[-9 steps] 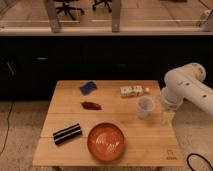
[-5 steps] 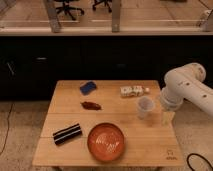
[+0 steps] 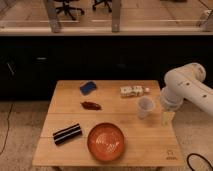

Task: Drag the pepper across the table

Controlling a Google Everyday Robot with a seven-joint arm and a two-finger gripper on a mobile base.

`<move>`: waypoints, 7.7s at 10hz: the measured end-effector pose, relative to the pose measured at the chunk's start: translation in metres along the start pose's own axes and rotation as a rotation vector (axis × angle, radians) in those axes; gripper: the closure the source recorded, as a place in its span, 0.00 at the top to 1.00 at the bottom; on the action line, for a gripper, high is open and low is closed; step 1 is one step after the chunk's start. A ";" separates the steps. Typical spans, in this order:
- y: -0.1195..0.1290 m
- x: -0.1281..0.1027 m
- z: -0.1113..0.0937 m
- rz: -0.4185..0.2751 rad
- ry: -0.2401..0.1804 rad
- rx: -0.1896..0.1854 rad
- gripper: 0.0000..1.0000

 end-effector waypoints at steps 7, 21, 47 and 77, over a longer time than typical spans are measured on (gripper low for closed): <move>0.000 0.000 0.000 0.000 0.000 0.000 0.80; -0.026 -0.122 0.007 -0.199 0.040 -0.032 0.80; -0.074 -0.252 0.051 -0.519 -0.047 0.006 0.80; -0.114 -0.323 0.145 -0.647 -0.159 -0.061 0.80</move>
